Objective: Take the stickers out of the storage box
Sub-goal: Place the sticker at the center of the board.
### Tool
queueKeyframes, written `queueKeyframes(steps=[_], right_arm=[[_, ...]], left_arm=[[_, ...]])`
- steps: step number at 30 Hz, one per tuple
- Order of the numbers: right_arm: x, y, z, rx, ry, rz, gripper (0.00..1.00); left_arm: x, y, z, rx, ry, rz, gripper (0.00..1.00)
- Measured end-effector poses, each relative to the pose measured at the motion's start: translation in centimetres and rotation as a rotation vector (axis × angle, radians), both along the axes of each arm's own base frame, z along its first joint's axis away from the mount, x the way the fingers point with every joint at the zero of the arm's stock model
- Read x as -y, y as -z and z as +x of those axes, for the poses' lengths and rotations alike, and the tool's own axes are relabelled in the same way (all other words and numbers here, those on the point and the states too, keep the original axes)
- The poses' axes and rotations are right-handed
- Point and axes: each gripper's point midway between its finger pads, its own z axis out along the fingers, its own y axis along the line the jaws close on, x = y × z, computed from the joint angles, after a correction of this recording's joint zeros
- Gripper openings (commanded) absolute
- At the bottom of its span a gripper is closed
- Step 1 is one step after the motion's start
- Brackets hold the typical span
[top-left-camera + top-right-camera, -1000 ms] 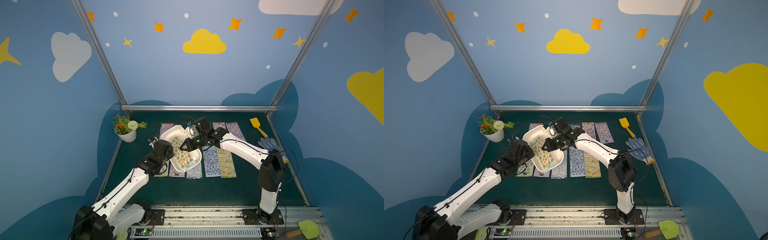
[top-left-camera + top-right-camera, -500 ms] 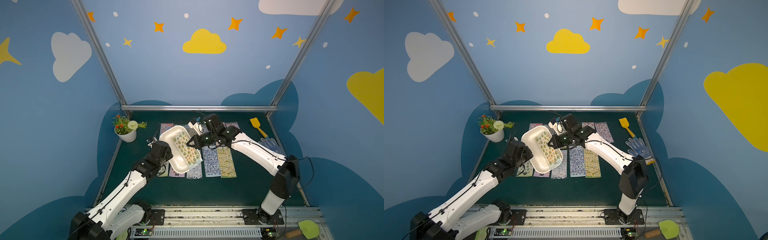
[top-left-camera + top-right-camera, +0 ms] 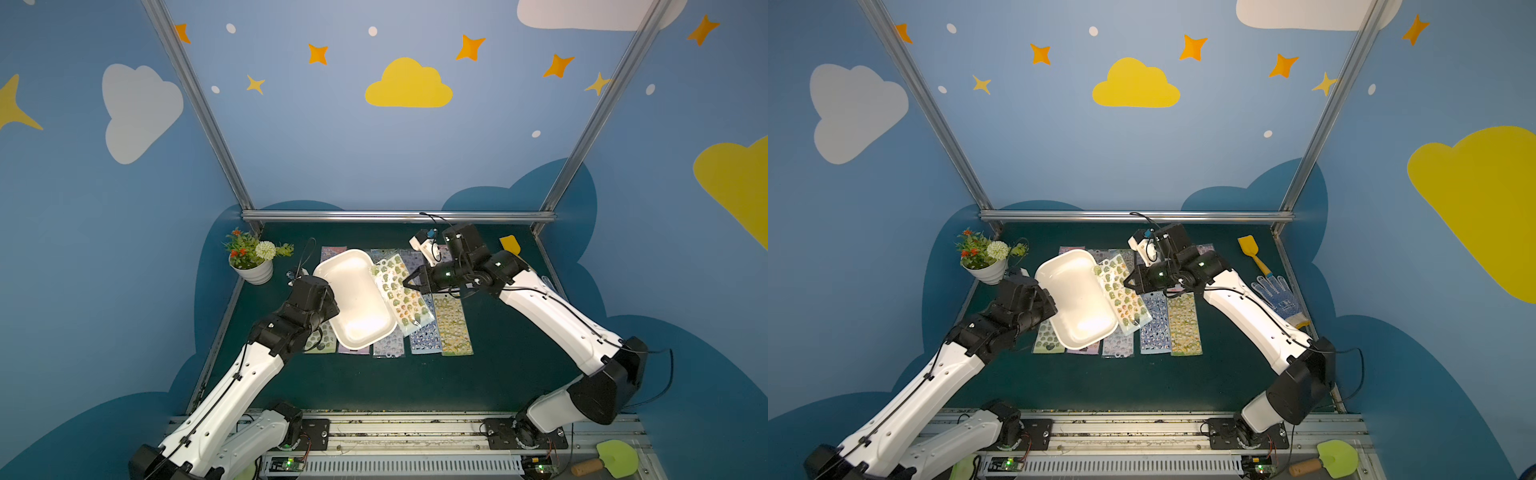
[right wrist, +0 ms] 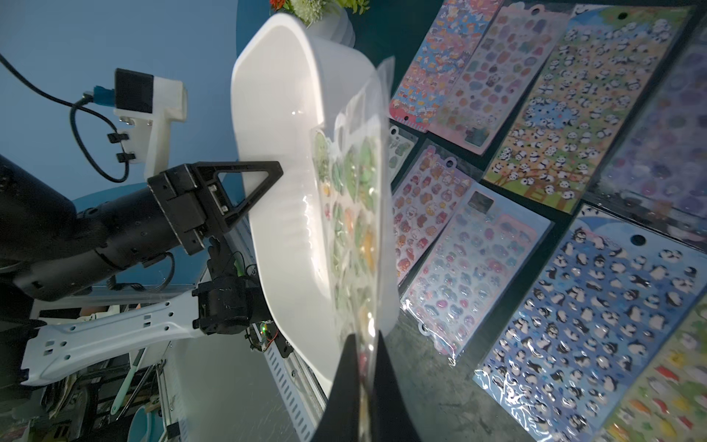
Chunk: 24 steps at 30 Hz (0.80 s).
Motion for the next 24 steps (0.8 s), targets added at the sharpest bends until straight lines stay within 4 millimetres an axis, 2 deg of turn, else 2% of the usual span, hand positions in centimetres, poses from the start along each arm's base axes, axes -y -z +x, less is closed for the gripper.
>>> queueKeyframes(steps=[7,16,24], right_arm=[[5.2,0.5,0.3,-0.027,0.091,-0.009,0.00],[12.3,2.8,2.0,-0.087,0.275,-0.041,0.00],[17.0,6.8,3.9,-0.144,0.410,-0.149,0.00]], left_arm=[[-1.0,-1.0,-1.7,-0.010,0.035,0.005,0.04],[-1.5,-1.6,-3.4,-0.001,0.089,-0.031,0.04],[-0.7,0.5,-4.5,-0.046,0.159,-0.054,0.04]])
